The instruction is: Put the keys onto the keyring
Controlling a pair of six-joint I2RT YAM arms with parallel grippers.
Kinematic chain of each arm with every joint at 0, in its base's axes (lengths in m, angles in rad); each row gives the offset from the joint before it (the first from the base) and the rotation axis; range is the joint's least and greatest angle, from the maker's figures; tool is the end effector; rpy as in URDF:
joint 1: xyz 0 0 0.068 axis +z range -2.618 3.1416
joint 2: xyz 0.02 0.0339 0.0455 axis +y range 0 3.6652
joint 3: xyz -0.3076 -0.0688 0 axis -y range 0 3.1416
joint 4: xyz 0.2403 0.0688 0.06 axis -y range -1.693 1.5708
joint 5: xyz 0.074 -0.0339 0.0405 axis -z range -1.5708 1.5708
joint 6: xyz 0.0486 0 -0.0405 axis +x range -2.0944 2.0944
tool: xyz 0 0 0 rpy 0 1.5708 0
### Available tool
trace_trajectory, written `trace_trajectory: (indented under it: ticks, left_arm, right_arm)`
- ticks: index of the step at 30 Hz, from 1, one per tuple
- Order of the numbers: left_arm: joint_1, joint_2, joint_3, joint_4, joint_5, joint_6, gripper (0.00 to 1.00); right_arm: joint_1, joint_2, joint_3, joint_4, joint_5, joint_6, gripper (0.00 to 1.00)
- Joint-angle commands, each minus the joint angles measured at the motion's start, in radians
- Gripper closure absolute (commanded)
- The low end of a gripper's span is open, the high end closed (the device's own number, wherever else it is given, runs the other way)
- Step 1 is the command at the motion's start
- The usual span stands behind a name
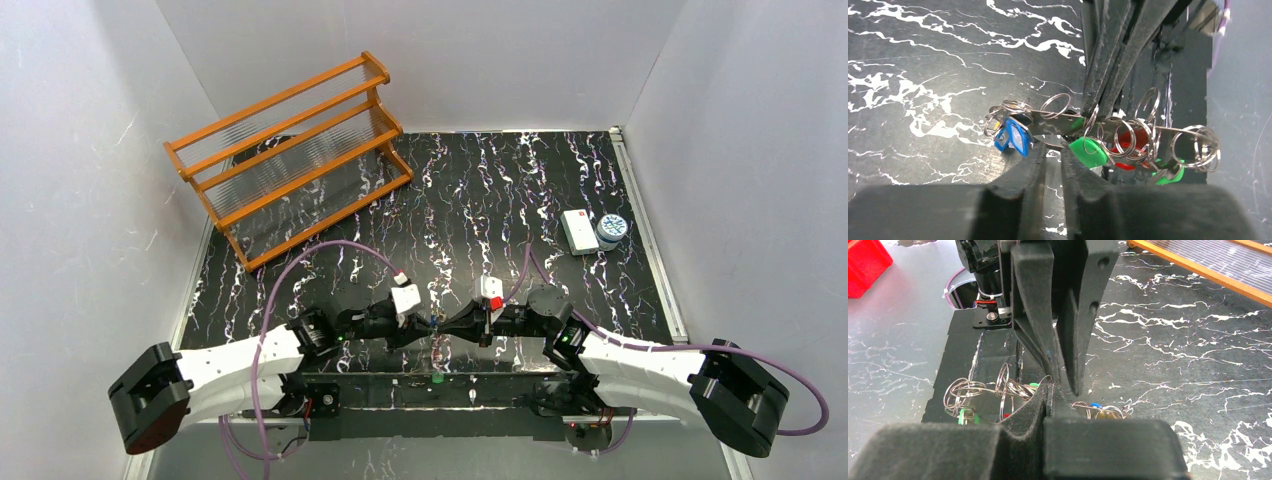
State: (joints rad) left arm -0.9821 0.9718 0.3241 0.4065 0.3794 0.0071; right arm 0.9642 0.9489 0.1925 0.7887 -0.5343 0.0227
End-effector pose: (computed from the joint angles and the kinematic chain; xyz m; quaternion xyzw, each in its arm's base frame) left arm 0.0906 -0.1681 0.2420 0.4693 0.6251 -0.4149 0.4657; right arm 0.0780 0.1558 0.2460 -0.4733 0.5119 0.4899 0.5233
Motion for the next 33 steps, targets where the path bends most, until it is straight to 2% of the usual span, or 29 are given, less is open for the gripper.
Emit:
trace_trajectory:
  ticks: [1, 7, 11, 13, 20, 26, 33]
  left_arm:
    - [-0.004, -0.124, -0.014, -0.04, -0.087, 0.027, 0.76]
    - [-0.004, -0.28, -0.045, -0.028, -0.143, 0.001, 0.58]
    - [-0.004, -0.302, -0.059, 0.009, -0.111, -0.043, 0.53]
    - [-0.004, -0.278, -0.055, 0.017, -0.087, -0.05, 0.53]
    - [-0.004, -0.154, -0.028, 0.055, 0.008, -0.063, 0.65]
    - [-0.005, -0.125, -0.026, 0.071, 0.02, -0.06, 0.76]
    - [-0.005, -0.143, -0.029, 0.077, 0.02, -0.064, 0.78]
  right_arm:
    - [0.001, -0.017, 0.003, 0.091, -0.014, -0.001, 0.99]
    - [0.001, -0.02, 0.002, 0.087, -0.009, -0.002, 0.99]
    - [0.0, -0.016, 0.005, 0.087, -0.013, -0.003, 0.99]
    - [0.001, -0.015, 0.007, 0.086, -0.014, -0.003, 0.99]
    - [0.0, -0.009, 0.008, 0.083, -0.016, -0.004, 0.99]
    - [0.0, -0.012, 0.006, 0.08, -0.015, -0.004, 0.99]
    - [0.0, -0.015, 0.01, 0.077, -0.015, -0.006, 0.99]
